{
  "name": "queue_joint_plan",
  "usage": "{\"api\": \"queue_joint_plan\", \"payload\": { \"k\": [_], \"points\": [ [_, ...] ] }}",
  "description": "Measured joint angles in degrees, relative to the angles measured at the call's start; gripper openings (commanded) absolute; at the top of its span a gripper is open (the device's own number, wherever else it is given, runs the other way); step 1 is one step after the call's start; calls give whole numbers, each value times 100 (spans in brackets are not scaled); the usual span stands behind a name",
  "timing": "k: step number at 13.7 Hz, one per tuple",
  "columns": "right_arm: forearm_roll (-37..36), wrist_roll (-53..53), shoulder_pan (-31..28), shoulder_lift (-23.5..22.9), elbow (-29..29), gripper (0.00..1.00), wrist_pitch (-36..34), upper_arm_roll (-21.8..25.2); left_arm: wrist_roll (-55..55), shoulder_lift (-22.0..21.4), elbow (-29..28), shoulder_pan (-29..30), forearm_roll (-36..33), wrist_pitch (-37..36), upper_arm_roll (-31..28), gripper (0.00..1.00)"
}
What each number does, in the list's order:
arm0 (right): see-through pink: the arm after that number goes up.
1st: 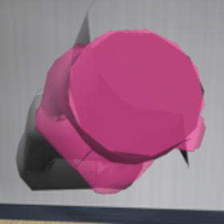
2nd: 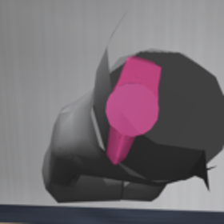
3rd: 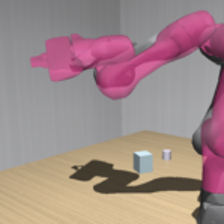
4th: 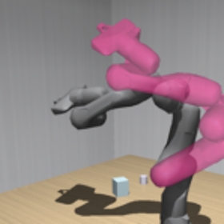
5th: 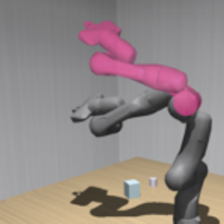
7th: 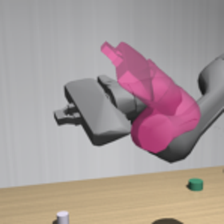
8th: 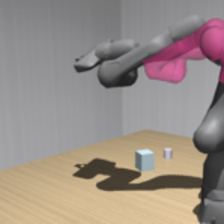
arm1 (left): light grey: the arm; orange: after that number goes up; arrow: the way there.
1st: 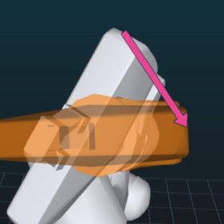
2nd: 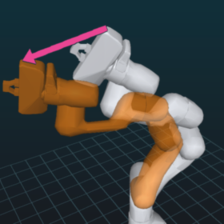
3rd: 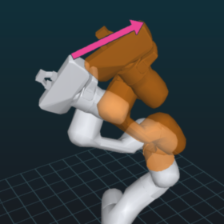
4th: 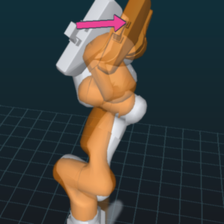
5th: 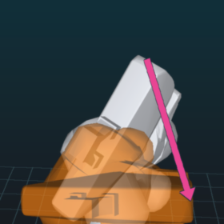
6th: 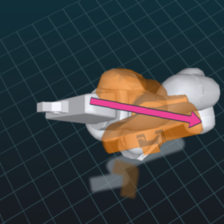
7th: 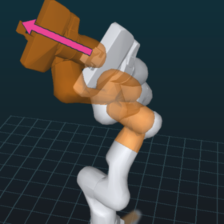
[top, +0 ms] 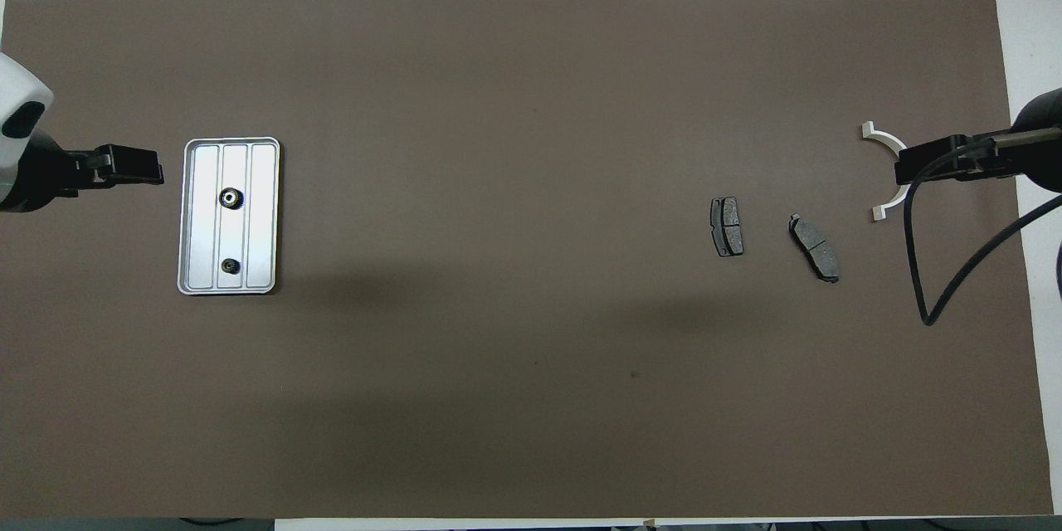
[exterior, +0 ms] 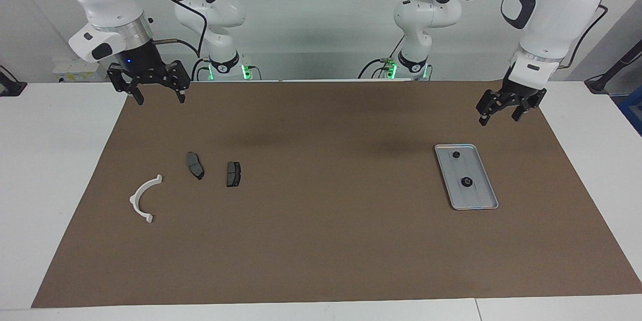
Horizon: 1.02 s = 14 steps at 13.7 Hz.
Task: Place bearing gear from tray to pile
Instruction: 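Reach the left gripper into the silver tray and grasp the bearing gear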
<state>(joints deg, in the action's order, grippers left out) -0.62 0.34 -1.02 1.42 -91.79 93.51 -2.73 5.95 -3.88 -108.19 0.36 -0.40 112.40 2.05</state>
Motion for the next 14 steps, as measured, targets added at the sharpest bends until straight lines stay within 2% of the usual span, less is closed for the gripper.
{"api": "queue_joint_plan", "payload": {
  "k": [5, 6, 8, 12, 13, 14],
  "points": [
    [0, 0, 8, 0, 0, 100, 0, -3, -52, 317, -585, 230, 0, 885, -44, 100],
    [0, 0, 8, 0, 0, 100, 0, -3, -70, 414, -679, 262, 0, 1043, -57, 87],
    [0, 0, 8, 0, 0, 100, 0, -3, -97, 671, -798, 280, 0, 1307, -52, 72],
    [0, 0, 8, 0, 0, 100, 0, -3, -128, 1401, -798, 270, -36, 1921, 7, 60],
    [0, 0, 8, 0, 0, 100, 0, -3, -137, 1601, -778, 270, -75, 2078, 6, 54],
    [0, 0, 8, 0, 0, 100, 0, -3, -156, 1788, -742, 270, -86, 2175, 7, 53]
  ]
}}
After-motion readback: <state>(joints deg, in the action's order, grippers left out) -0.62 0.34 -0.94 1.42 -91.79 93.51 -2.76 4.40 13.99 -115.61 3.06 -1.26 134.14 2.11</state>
